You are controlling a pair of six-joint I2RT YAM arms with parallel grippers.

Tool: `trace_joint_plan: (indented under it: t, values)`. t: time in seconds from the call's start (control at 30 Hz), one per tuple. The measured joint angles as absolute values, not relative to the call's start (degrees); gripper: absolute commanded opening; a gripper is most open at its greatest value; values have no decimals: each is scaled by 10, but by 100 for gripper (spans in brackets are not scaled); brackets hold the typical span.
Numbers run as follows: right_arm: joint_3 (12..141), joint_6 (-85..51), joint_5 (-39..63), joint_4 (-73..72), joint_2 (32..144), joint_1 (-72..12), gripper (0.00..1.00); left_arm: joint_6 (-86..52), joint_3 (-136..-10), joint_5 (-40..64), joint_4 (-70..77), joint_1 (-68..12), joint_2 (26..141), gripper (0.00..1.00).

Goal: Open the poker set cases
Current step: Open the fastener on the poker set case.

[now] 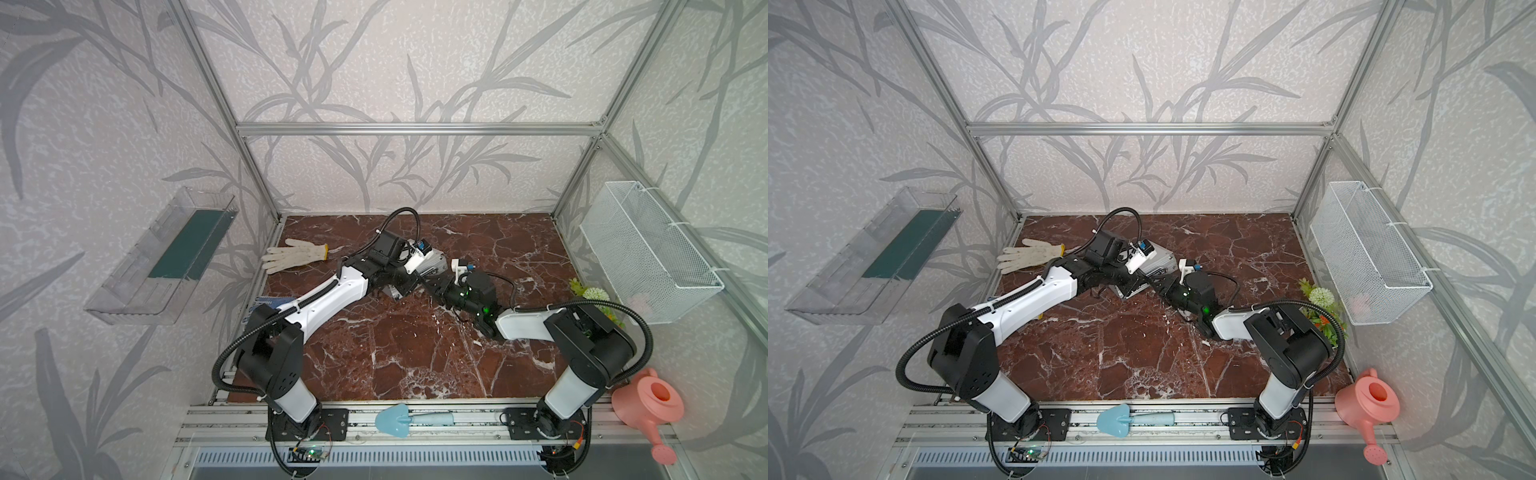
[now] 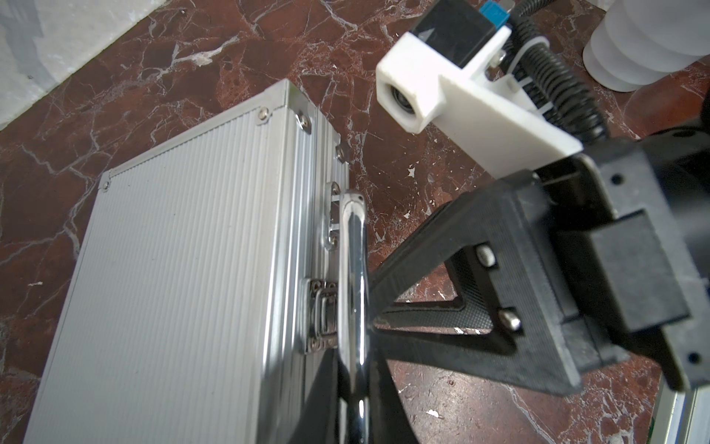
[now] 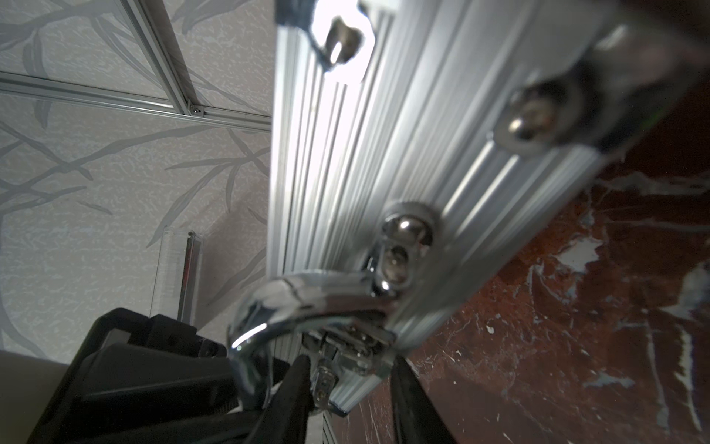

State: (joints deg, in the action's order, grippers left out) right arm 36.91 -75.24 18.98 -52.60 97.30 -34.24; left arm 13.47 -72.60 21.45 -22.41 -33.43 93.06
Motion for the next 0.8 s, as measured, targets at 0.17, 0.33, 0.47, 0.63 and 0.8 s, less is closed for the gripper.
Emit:
trace_joint_plan:
  t: [0.17,0.33,0.47,0.63,0.8]
  values:
    - [372,-754,185,-533,983,-345,28,135,-726,213,-223,-334,931,0]
    - [372,-755,181,-534,985,-347,25,135,-726,211,-222,-334,931,0]
    - [372,-757,180,-533,985,-347,21,135,-726,210,-221,-334,931,0]
    - [372,-761,178,-533,985,-347,17,135,-726,206,-218,-334,931,0]
    - [372,-761,174,-533,985,-347,15,135,-726,204,-218,-334,931,0]
